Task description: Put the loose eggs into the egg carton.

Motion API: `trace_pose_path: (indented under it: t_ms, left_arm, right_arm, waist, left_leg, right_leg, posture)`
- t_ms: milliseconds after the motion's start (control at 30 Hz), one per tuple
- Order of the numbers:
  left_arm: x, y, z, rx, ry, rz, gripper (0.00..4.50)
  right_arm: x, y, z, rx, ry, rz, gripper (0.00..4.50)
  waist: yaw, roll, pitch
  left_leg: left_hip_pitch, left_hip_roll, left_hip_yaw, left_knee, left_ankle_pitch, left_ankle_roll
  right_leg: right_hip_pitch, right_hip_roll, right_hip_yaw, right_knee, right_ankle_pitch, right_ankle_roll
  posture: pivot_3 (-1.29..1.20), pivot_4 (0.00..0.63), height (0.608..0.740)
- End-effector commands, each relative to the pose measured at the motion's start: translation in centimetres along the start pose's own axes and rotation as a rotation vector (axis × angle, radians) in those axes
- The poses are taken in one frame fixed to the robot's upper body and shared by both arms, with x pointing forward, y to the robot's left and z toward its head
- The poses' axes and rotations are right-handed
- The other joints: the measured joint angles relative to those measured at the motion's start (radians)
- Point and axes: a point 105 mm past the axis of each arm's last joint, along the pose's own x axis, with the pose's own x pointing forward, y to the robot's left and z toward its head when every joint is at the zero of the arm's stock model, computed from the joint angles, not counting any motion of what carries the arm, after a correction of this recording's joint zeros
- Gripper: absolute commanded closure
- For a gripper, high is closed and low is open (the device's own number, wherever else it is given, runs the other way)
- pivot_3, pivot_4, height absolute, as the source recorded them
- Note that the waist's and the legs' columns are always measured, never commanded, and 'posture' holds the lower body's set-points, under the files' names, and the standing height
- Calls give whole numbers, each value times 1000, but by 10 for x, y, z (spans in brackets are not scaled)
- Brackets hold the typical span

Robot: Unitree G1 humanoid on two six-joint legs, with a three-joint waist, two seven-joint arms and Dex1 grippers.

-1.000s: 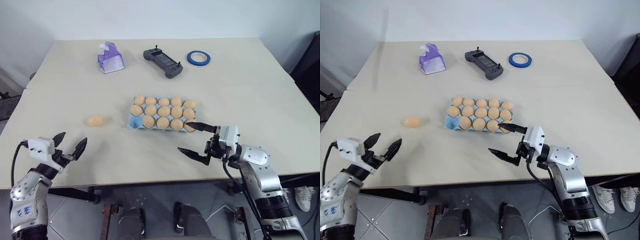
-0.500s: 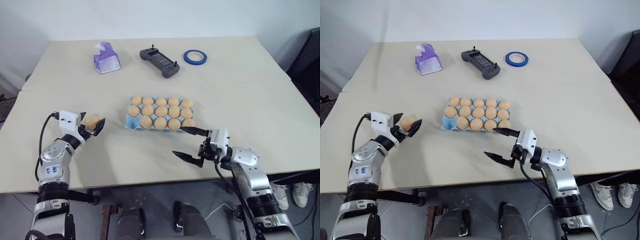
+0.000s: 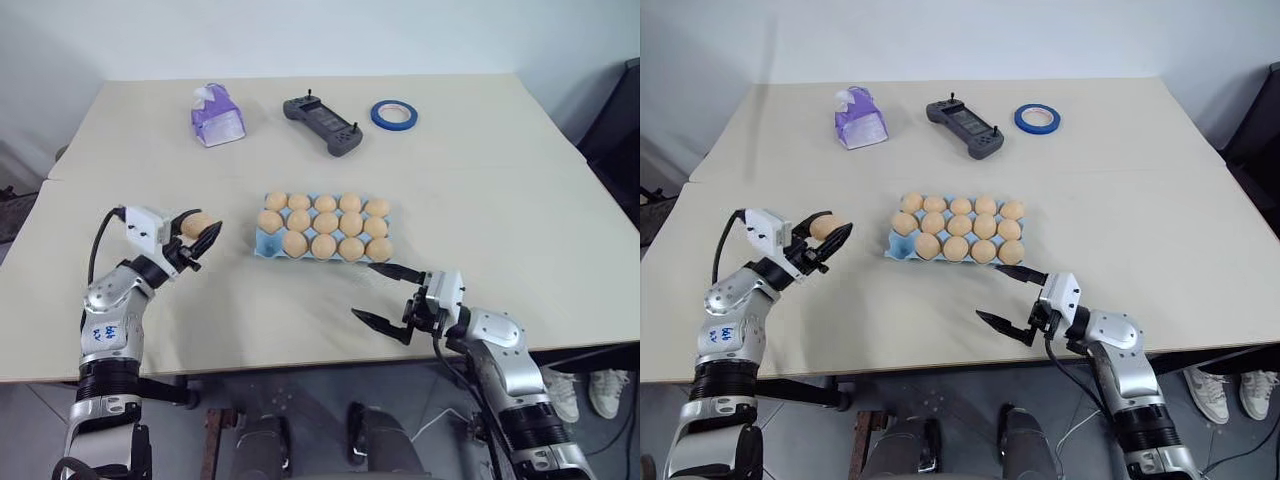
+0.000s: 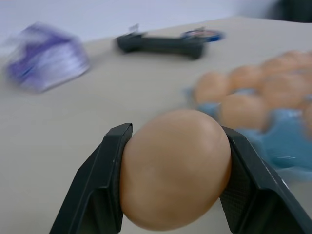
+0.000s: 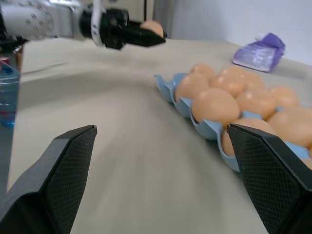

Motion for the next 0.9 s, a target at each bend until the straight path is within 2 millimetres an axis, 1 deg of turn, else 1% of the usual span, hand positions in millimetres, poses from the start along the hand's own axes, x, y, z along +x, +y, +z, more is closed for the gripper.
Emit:
trace_pose_path:
  t_ms: [33, 133, 267, 300, 367, 467, 533, 633, 733, 833, 900]
  left_arm:
    - [14, -18, 9, 29, -19, -107, 2376]
    - [27, -30, 3, 27, -5, -180, 2376]
    - [40, -33, -2, 3, 7, -206, 2376]
    - [42, -34, -3, -3, 10, -217, 1673]
    - [45, -35, -6, -6, 23, -219, 1106]
    - [45, -32, -8, 9, 29, -196, 116]
    - [42, -29, -7, 25, 27, -188, 29]
    - [28, -19, 3, 35, -2, -160, 29]
    - [2, -11, 11, 43, -19, -144, 29]
    - [-27, -8, 6, 66, 42, -152, 29]
    - [-52, -7, -3, 92, 121, -161, 29]
  right_arm:
    - [-5, -3, 11, -38, -16, -25, 0]
    - [-4, -4, 12, -43, -15, -34, 0]
    - [-3, -3, 13, -46, -23, -37, 0]
    - [-2, -3, 14, -46, -25, -37, 0]
    - [1, 0, 15, -45, -31, -34, 0]
    - [2, 2, 17, -43, -37, -31, 0]
    - [3, 4, 18, -40, -40, -27, 0]
    - [2, 6, 19, -36, -41, -24, 0]
    - [-4, 5, 19, -38, -26, -32, 0]
    - [-12, 0, 18, -44, -4, -49, 0]
    - [-18, -3, 17, -46, 15, -55, 0]
  waist:
    - [0, 0, 0]
    - [-1, 0, 0]
    - [-2, 0, 0]
    - [-2, 0, 0]
    - [-1, 0, 0]
    - [-1, 0, 0]
    - [0, 0, 0]
    - [-3, 0, 0]
    - [-9, 0, 0]
    - [-14, 0, 0]
    - [-16, 0, 0]
  left_leg:
    - [0, 0, 0, 0, 0, 0]
    - [0, 0, 0, 0, 1, 1]
    - [0, 0, 0, 1, 3, 4]
    - [0, 0, 0, 1, 3, 5]
    - [0, 0, 0, 1, 4, 5]
    - [0, 0, 0, 1, 3, 5]
    - [0, 0, 0, 1, 3, 5]
    - [0, 0, 0, 1, 3, 5]
    - [0, 2, 0, 1, 3, 5]
    - [0, 2, -1, 0, 3, 4]
    - [0, 2, -1, 0, 2, 3]
  right_leg:
    - [0, 0, 0, 0, 0, 0]
    - [0, 1, 1, 0, 0, 0]
    - [0, 2, 1, 1, 0, 0]
    - [0, 2, 0, 1, 0, 0]
    - [0, 2, 1, 1, 0, 0]
    - [0, 2, 0, 0, 0, 0]
    - [0, 2, 0, 0, 0, 0]
    - [0, 2, 0, 1, 0, 0]
    - [0, 2, 1, 1, 0, 0]
    - [0, 0, 1, 1, 0, 0]
    - [0, -1, 1, 0, 0, -1]
  posture:
    - [0, 150, 740]
    - [0, 150, 740]
    - [0, 150, 740]
    - [0, 150, 740]
    - [0, 150, 740]
    - [0, 150, 740]
    - [0, 150, 740]
    - [0, 150, 740]
    - [0, 150, 740]
    - [0, 150, 740]
    - [0, 150, 740]
